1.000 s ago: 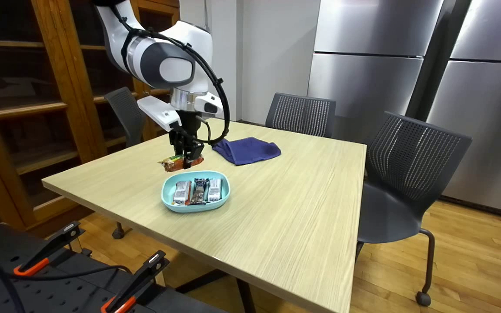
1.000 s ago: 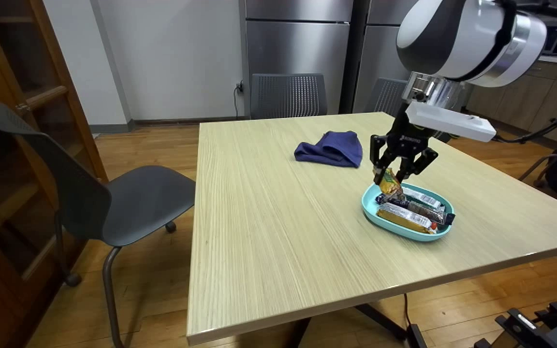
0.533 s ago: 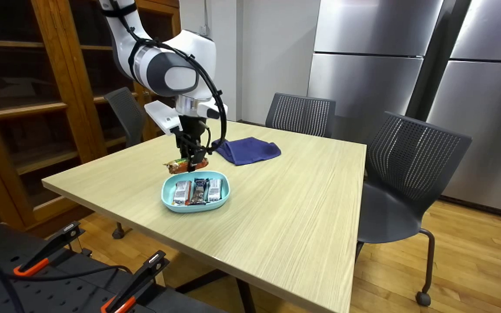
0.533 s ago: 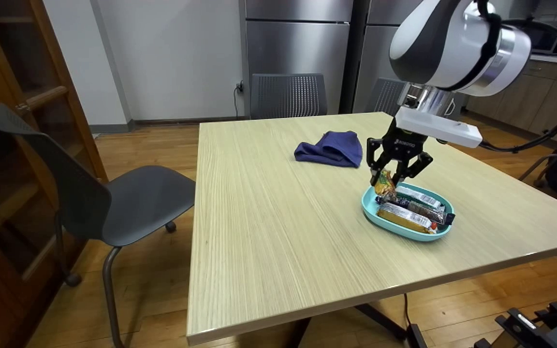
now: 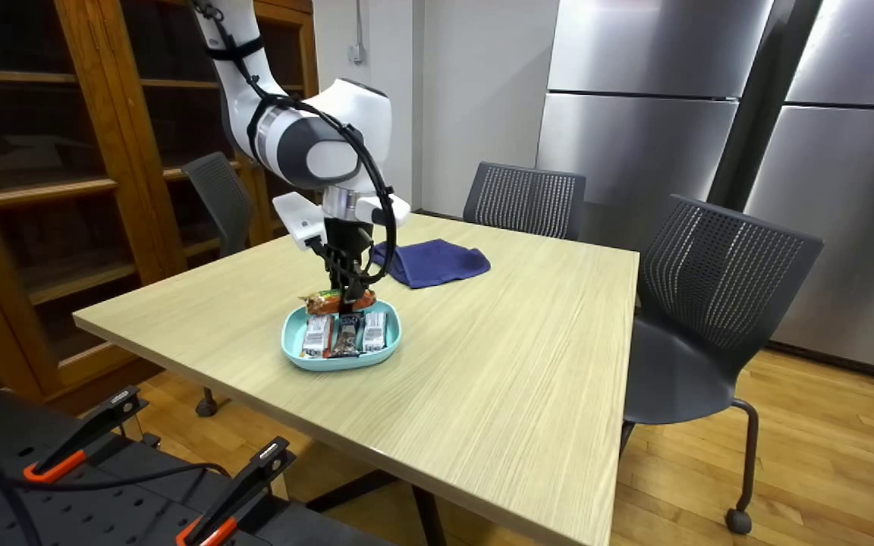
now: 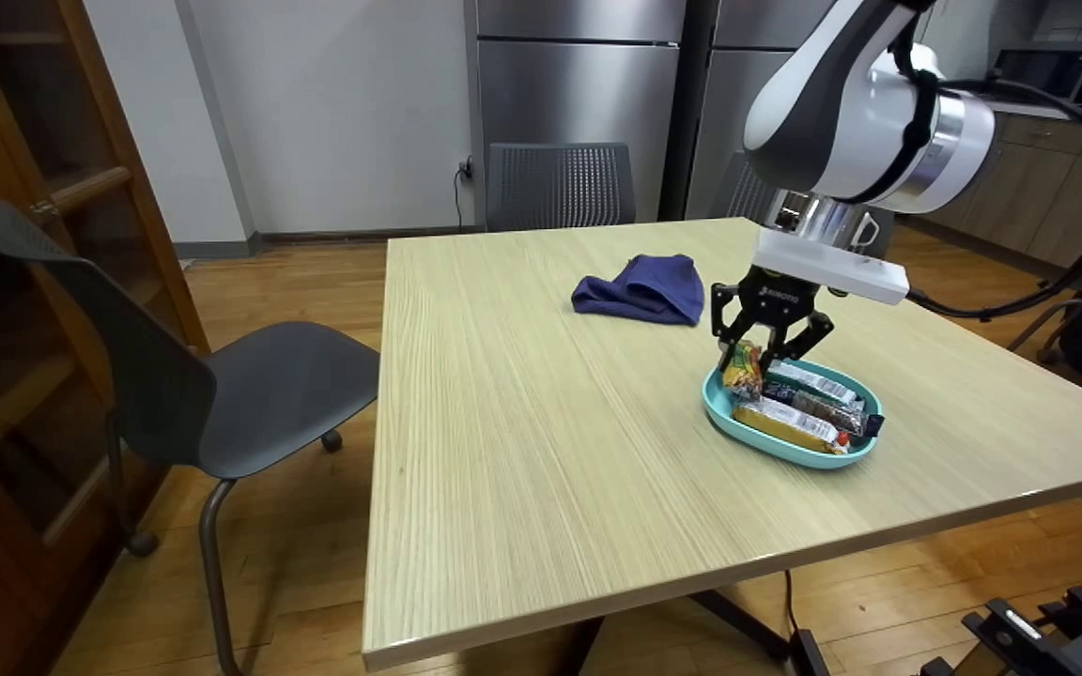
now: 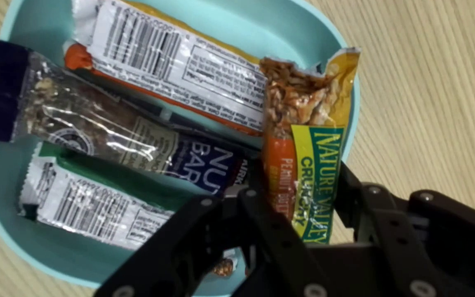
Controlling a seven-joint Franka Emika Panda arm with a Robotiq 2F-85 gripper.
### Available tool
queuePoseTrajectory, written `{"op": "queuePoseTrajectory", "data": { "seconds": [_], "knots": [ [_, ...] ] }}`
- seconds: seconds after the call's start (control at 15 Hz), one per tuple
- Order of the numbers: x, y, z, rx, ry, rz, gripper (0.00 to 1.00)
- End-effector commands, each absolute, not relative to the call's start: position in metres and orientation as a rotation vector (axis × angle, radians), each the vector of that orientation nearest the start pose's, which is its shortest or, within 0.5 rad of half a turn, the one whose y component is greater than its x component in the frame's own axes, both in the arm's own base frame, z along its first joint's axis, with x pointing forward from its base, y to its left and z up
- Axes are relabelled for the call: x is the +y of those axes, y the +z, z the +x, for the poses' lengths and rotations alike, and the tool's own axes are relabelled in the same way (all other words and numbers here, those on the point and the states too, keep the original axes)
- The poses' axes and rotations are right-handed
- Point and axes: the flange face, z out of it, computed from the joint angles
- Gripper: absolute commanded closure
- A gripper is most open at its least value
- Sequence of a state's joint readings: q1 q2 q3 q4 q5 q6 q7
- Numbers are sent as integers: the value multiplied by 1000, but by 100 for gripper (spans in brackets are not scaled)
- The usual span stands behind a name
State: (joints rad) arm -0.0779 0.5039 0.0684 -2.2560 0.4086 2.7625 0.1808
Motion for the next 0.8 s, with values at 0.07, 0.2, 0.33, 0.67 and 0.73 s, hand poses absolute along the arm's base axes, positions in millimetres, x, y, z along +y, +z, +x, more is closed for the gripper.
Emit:
{"op": "queuePoseTrajectory", "data": {
  "seconds": [0.07,0.2,0.33,0.67,0.73],
  "knots": [
    [-17,133,541,921,25,-2811,83],
    [-16,134,542,933,38,-2807,33],
    [-16,141,539,910,20,-2811,25],
    [-25,170,538,855,-48,-2814,0],
    [-27,173,540,833,-59,-2823,0]
  ]
}}
